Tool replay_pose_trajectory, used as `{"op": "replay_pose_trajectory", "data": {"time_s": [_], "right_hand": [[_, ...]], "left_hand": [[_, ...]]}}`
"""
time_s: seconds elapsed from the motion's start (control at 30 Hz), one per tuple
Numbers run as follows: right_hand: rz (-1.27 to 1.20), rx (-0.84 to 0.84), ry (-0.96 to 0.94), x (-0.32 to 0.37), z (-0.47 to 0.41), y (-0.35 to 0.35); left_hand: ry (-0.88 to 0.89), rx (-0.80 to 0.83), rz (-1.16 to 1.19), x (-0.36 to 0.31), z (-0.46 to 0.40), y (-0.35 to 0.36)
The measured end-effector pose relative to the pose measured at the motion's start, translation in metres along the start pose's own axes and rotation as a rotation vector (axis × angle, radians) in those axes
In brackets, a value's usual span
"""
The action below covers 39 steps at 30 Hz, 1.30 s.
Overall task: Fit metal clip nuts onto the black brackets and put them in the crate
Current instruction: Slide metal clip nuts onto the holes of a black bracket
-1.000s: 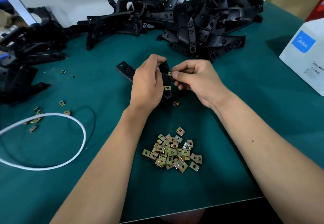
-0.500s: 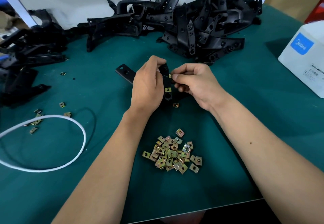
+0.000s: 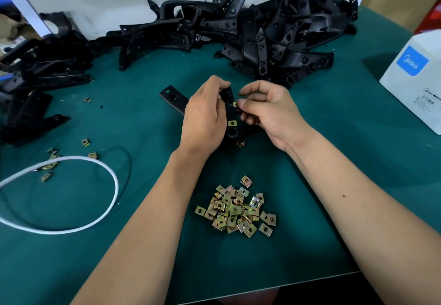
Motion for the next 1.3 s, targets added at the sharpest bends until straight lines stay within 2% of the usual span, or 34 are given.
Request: {"op": "replay_pose_trajectory", "data": {"time_s": [0.43,0.57,0.7,0.87,1.07,1.3], "right_hand": [[-0.003,0.044,-0.011,0.000,0.002,0.003],[-0.047,0.001,0.059,-0.002,0.000,0.006],[0.019,0.022,0.101,-0.004,-0.002,0.007],[0.087,-0.039,0.043,-0.004,-0.002,0.003],[0.185,-0.170,-0.126,-0.002,-0.004,-0.005],[0.124,-0.133,-0.077,-0.003,-0.006,-0.009]], "left_hand": [[0.005,0.041,-0.009,-0.012,0.001,0.000],[-0.021,0.023,-0.022,-0.010,0.001,0.001],[-0.035,-0.007,-0.060,-0.010,0.001,-0.001],[-0.052,0.009,-0.071,-0.009,0.001,-0.008],[0.004,0.154,-0.191,-0.009,0.003,-0.007],[-0.074,0.094,-0.062,-0.008,0.003,-0.004]]}}
Point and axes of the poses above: each hand's wrist, its own z-axis away from the middle knuckle, its own y-axis out of the palm, x = y × z, the point moved 1 cm from there along -z, towards the middle knuckle, and after that the axes turned 15 degrees about x, right-handed, at the moved point
